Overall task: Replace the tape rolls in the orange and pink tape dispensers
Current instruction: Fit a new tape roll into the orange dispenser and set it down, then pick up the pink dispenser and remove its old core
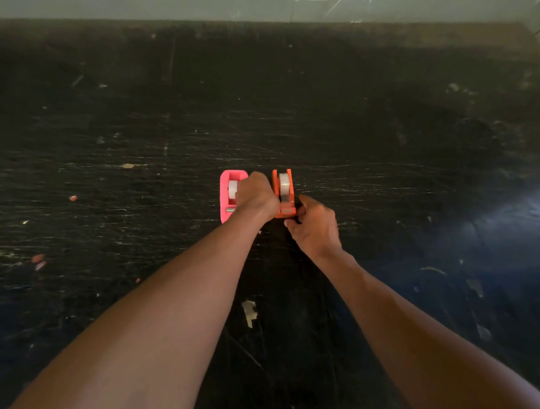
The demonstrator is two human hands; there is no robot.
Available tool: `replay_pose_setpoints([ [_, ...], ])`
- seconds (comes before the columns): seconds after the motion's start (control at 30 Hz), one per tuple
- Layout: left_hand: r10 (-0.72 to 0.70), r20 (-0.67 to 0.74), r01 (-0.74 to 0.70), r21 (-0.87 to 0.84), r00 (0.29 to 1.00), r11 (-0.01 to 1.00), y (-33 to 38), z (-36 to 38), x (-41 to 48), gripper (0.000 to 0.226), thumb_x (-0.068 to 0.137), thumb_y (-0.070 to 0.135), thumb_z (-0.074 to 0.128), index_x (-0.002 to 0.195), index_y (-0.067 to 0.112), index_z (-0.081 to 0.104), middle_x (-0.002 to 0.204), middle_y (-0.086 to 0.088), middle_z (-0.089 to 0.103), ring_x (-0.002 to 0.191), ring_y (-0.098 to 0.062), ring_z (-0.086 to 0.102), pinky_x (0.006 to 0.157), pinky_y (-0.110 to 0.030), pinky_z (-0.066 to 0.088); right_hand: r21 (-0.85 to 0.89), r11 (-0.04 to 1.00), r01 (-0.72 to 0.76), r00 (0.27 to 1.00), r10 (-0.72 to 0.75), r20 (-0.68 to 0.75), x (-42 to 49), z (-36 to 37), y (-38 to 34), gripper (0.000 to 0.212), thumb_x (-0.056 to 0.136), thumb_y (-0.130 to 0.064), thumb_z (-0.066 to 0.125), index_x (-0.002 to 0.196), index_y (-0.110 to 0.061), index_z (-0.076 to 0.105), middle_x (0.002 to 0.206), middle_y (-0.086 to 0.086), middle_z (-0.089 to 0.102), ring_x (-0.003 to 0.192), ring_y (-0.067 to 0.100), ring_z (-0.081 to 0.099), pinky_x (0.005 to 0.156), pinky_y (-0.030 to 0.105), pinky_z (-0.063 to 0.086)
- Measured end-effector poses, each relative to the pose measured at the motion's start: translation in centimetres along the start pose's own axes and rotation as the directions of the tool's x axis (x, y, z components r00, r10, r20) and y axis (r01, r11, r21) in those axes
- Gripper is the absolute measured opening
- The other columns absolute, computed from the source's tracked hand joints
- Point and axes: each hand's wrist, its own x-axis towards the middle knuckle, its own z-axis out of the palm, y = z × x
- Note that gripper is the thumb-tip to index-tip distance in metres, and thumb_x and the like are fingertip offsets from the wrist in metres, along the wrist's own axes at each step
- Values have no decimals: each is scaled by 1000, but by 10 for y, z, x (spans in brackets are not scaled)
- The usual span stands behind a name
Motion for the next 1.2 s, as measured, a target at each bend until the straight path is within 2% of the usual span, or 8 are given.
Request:
replay_pose_setpoints([
  [0.1, 20, -85, -27, -71, 996, 997, -5, -16, 1, 33, 94, 2, 64, 125, 12, 68, 125, -8, 69, 114, -20, 68, 87, -23, 51, 63, 994, -92, 996, 91, 25, -3, -14, 1, 47, 87, -5, 65, 131, -15, 52, 102, -4, 60, 99, 12, 61, 84, 27, 54],
  [0.17, 6, -150, -29, -152, 989, 988, -11, -31, 5, 32, 93, 7, 69, 123, 16, 69, 122, -7, 71, 106, -18, 72, 91, -31, 59, 104, 987, -119, 992, 123, -36, -4, -21, 1, 56, 87, -4, 65, 139, -13, 46, 113, 1, 59, 106, 15, 60, 91, 31, 54],
  [0.37, -19, -289, -22, -139, 957, 990, -42, -66, 10, 22, 94, 14, 69, 115, 17, 74, 122, -6, 73, 111, -19, 70, 94, -30, 56, 143, 990, 2, 990, 18, -141, 3, -28, -39, 44, 91, -4, 62, 134, -13, 51, 106, 2, 65, 98, 14, 66, 86, 30, 57],
  [0.47, -17, -224, -3, -91, 974, 996, -53, -71, 5, 40, 95, 15, 69, 134, 16, 64, 138, -7, 64, 122, -19, 64, 90, -27, 49, 141, 988, 66, 993, -51, -107, 5, -18, -65, 39, 94, -5, 59, 131, -14, 54, 114, 5, 66, 91, 12, 67, 77, 25, 58],
  [0.6, -32, -69, 26, -80, 997, 996, -64, -70, 6, 70, 93, 19, 71, 155, 24, 39, 147, -10, 54, 106, -16, 61, 77, -26, 46, 78, 995, 67, 994, -73, 76, 11, 7, -83, 32, 95, -7, 57, 126, -14, 59, 103, -2, 64, 89, 10, 64, 75, 20, 52],
  [0.7, -10, 6, 11, -104, 1000, 994, -71, -63, 12, 80, 91, 13, 71, 158, 31, 30, 150, -12, 52, 124, -29, 62, 96, -43, 57, 33, 999, 23, 987, -28, 156, 16, 24, -90, 30, 97, -10, 53, 126, -13, 58, 105, 5, 66, 91, 15, 63, 77, 26, 51],
  [1.0, 26, 18, -23, -116, 1000, 993, -78, -52, 18, 73, 93, 7, 67, 156, 28, 36, 143, -13, 58, 124, -32, 64, 100, -50, 56, -14, 998, -59, 990, 60, 129, 16, 37, -87, 20, 97, -8, 53, 113, -11, 65, 105, 6, 66, 91, 14, 62, 73, 22, 44],
  [1.2, 30, 5, -29, -169, 1000, 985, -87, -58, -35, 75, 89, 4, 71, 153, 28, 41, 147, -12, 54, 128, -33, 60, 99, -50, 56, 13, 999, -52, 987, 49, 155, -39, 18, -94, 33, 99, -8, 51, 131, -13, 56, 105, 6, 64, 88, 14, 64, 76, 26, 53],
])
